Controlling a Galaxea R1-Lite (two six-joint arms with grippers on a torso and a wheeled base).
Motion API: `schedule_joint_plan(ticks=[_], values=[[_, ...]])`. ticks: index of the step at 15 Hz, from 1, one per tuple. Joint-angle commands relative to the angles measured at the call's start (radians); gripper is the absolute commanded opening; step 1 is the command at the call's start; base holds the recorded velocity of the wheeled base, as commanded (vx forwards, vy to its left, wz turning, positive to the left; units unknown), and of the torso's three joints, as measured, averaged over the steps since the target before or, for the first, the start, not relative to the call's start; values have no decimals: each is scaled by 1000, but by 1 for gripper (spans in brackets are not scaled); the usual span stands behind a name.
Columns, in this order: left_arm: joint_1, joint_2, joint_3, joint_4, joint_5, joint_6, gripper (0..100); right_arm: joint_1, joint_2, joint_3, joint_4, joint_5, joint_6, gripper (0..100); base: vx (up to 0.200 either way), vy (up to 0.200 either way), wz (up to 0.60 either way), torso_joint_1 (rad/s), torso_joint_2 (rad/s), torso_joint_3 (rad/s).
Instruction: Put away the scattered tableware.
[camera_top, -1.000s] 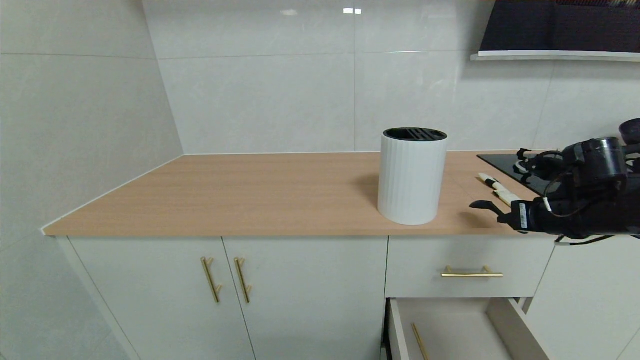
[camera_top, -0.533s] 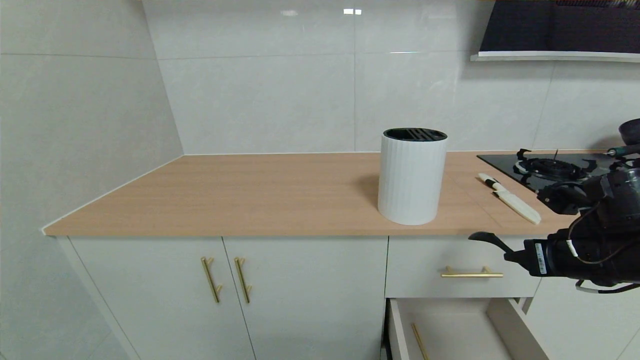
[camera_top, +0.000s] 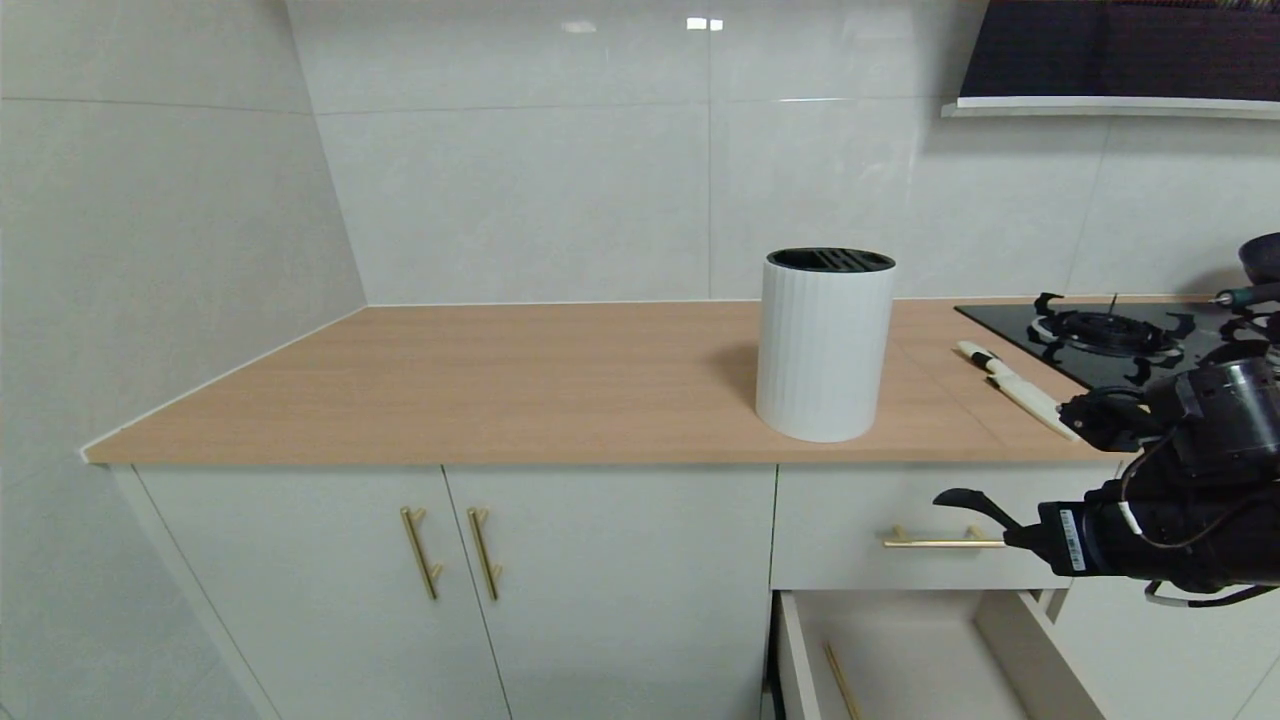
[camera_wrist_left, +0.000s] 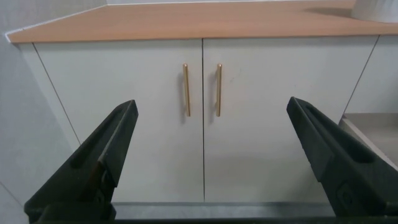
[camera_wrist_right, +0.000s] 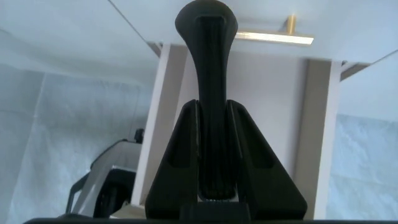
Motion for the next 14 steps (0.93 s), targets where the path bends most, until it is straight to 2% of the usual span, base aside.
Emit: schedule_joint_plan(ticks=[1, 9, 14], values=[[0, 0, 0, 0, 0, 0, 100, 0, 21, 1, 0, 0, 0, 0, 0, 0, 0, -159, 393, 242], [0, 0, 0, 0, 0, 0, 100, 0, 59, 1, 0, -1, -2, 0, 0, 0, 0, -172, 452, 284], [0, 0, 0, 0, 0, 0, 100, 0, 70, 1, 0, -3, -2, 0, 0, 0, 0, -107, 395, 268]])
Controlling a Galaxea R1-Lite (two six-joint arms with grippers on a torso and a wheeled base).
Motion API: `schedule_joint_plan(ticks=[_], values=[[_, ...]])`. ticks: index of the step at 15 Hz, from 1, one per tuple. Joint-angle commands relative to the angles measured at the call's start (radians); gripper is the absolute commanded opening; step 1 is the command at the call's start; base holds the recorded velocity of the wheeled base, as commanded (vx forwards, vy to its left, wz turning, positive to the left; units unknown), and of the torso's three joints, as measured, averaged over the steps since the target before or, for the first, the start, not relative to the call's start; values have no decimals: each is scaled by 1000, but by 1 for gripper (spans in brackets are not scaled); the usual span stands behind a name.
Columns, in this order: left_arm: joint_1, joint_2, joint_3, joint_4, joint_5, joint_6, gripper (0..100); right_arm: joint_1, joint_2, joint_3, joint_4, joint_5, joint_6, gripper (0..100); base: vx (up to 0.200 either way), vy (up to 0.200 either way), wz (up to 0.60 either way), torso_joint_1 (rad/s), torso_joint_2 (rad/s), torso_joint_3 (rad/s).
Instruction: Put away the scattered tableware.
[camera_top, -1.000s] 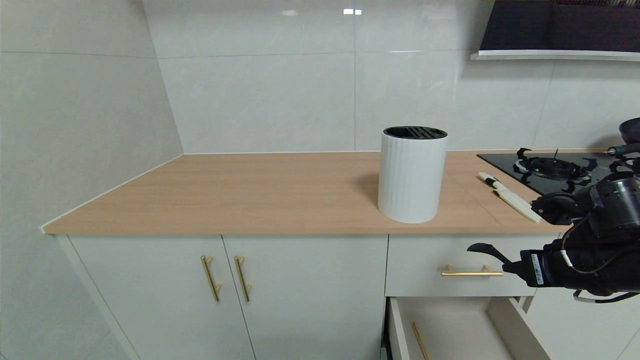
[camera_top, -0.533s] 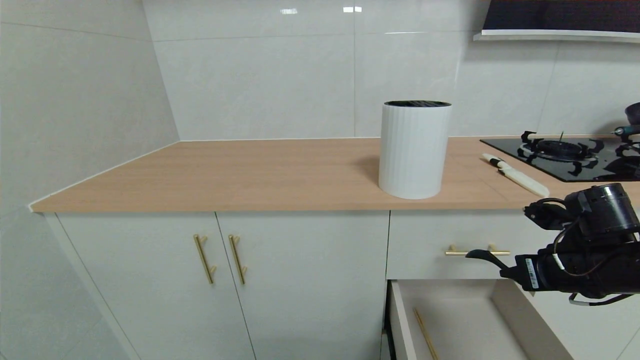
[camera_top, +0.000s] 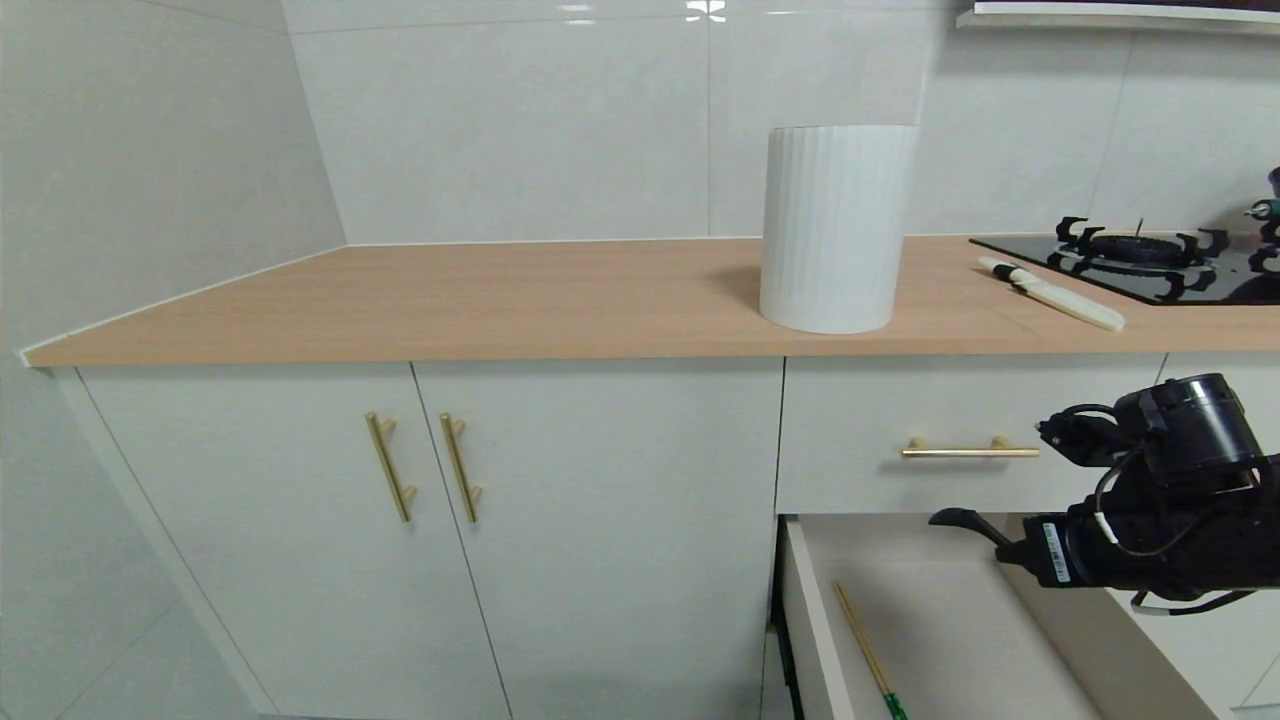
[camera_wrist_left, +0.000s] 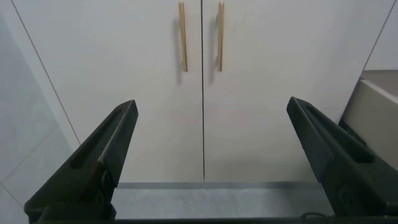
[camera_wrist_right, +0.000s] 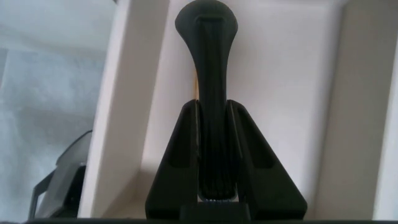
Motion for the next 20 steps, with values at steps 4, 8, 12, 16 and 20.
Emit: schedule_joint_plan(ticks=[4, 8, 12, 16, 20], values=[[0, 0, 0, 0, 0, 0, 100, 0, 25, -1, 0, 0, 0, 0, 0, 0, 0, 0, 0, 0], [0, 0, 0, 0, 0, 0, 100, 0, 77, -4, -3, -1, -1, 0, 0, 0, 0, -50, 66, 65], [0, 0, 0, 0, 0, 0, 100, 0, 217, -6, -86, -6, 0, 0, 0, 0, 0, -19, 43, 22], [0, 0, 0, -1, 0, 0, 100, -6, 455, -15, -216, -30, 8, 0, 0, 0, 0, 0, 0, 0], [0, 0, 0, 0, 0, 0, 100, -3, 579, -38, -264, -47, 7, 0, 0, 0, 0, 0, 0, 0]])
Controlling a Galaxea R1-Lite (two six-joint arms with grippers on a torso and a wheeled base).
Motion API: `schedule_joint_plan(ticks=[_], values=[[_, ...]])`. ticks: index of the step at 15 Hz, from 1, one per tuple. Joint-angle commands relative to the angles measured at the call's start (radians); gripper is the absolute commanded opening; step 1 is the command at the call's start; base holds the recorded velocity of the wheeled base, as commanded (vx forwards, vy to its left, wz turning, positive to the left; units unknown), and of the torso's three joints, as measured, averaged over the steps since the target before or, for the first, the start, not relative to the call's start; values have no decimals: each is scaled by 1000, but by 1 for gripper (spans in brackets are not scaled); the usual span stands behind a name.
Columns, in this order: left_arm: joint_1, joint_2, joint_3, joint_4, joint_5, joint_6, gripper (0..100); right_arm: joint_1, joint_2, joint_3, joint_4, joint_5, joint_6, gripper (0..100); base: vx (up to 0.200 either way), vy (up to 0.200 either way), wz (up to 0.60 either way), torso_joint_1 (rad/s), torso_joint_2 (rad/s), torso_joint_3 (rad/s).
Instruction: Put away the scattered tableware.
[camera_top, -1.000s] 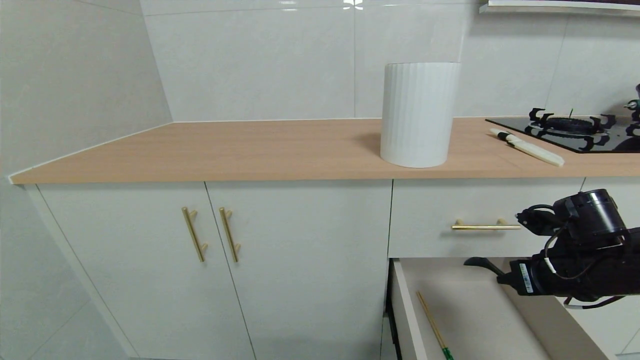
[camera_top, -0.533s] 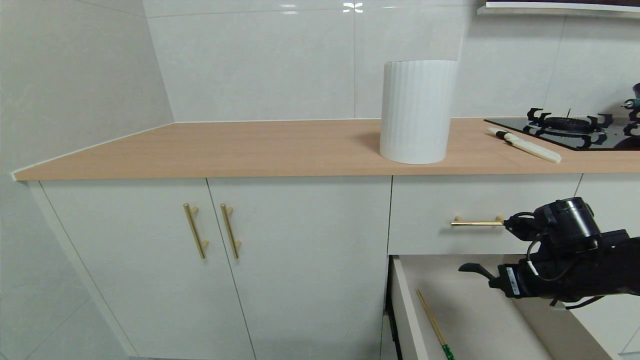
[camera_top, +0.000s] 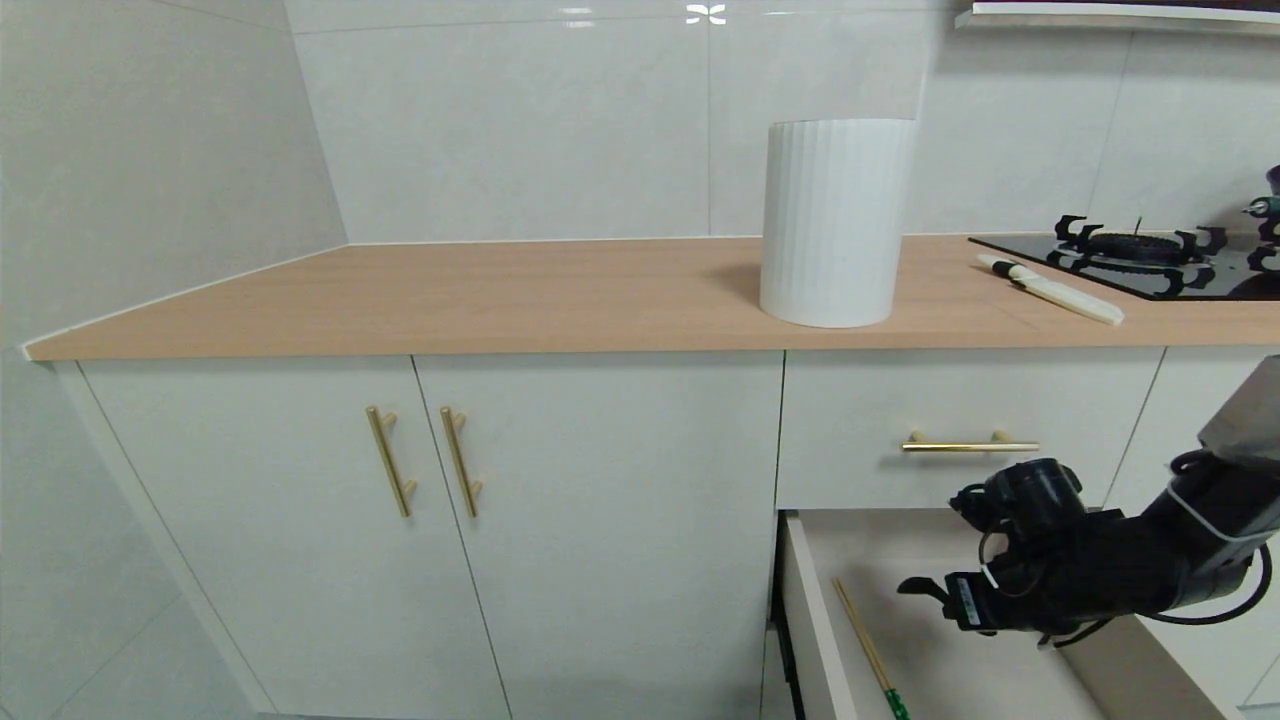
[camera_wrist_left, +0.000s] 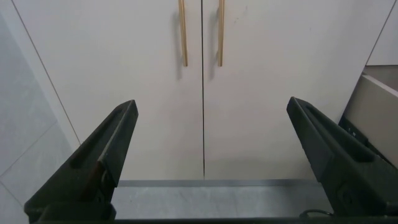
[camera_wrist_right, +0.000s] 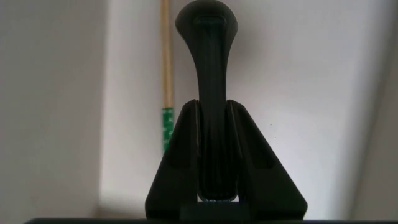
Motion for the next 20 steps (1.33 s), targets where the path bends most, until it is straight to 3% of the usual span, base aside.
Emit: schedule_joint_plan(ticks=[1, 7, 20], values=[[0, 0, 0, 0, 0, 0, 100, 5, 107, -22, 0, -19, -2, 0, 0, 0, 0, 0, 0, 0], [0, 0, 0, 0, 0, 0, 100, 43, 154, -53, 32, -148, -8, 0, 0, 0, 0, 0, 0, 0], [0, 0, 0, 0, 0, 0, 100, 48, 167, -59, 31, -179, -8, 0, 0, 0, 0, 0, 0, 0]])
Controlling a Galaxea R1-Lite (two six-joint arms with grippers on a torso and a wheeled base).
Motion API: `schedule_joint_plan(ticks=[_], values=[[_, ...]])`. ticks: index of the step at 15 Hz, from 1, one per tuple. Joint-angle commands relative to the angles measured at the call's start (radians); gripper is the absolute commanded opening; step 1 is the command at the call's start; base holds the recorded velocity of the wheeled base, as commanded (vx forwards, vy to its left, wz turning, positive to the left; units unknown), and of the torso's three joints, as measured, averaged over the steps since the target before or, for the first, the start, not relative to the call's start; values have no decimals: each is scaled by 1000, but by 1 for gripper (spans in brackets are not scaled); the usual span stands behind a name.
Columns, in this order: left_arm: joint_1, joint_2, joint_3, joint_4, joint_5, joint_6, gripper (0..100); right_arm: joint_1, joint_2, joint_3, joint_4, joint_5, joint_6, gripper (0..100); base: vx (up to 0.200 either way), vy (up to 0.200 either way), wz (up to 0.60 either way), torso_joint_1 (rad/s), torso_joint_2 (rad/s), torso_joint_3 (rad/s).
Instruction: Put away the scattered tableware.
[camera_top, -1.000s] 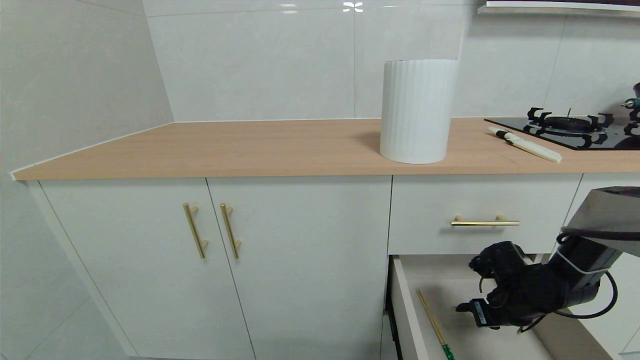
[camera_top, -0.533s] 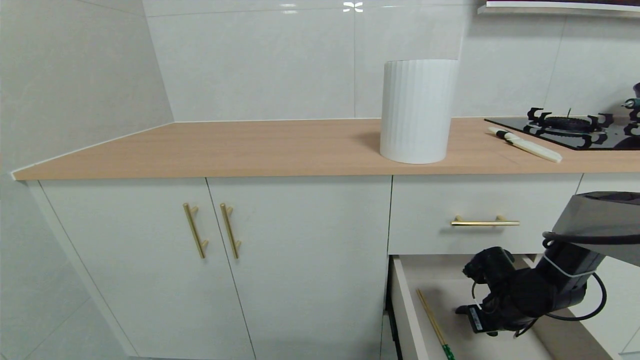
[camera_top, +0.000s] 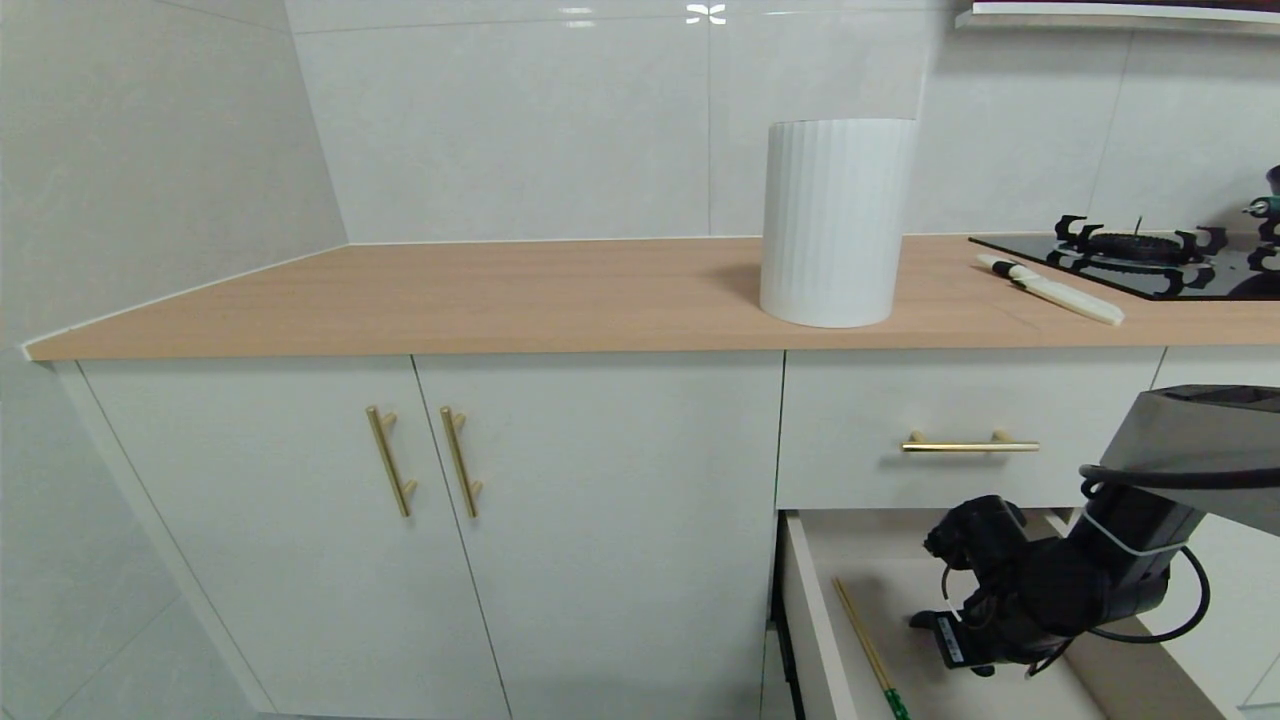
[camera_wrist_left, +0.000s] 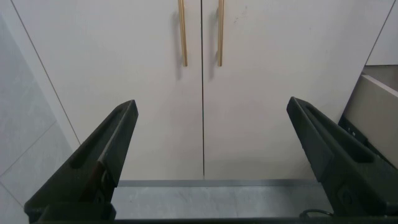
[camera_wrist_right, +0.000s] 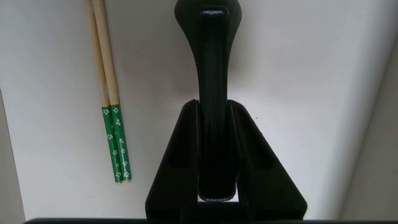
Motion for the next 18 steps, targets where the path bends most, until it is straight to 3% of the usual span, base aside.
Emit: schedule_joint_plan(ticks=[1, 2, 11, 13, 18], values=[[0, 0, 0, 0, 0, 0, 100, 0, -1, 0, 1, -1, 0, 0, 0, 0, 0, 0, 0, 0], [0, 0, 0, 0, 0, 0, 100, 0, -1, 0, 1, -1, 0, 100, 0, 0, 0, 0, 0, 0], [0, 0, 0, -1, 0, 0, 100, 0, -9, 6, -1, 1, 10, 100, 0, 0, 0, 0, 0, 0], [0, 0, 0, 0, 0, 0, 100, -9, -167, 51, 2, 7, 31, 100, 0, 0, 0, 0, 0, 0], [0, 0, 0, 0, 0, 0, 100, -3, -527, 45, 277, 51, 25, 100, 0, 0, 0, 0, 0, 0]])
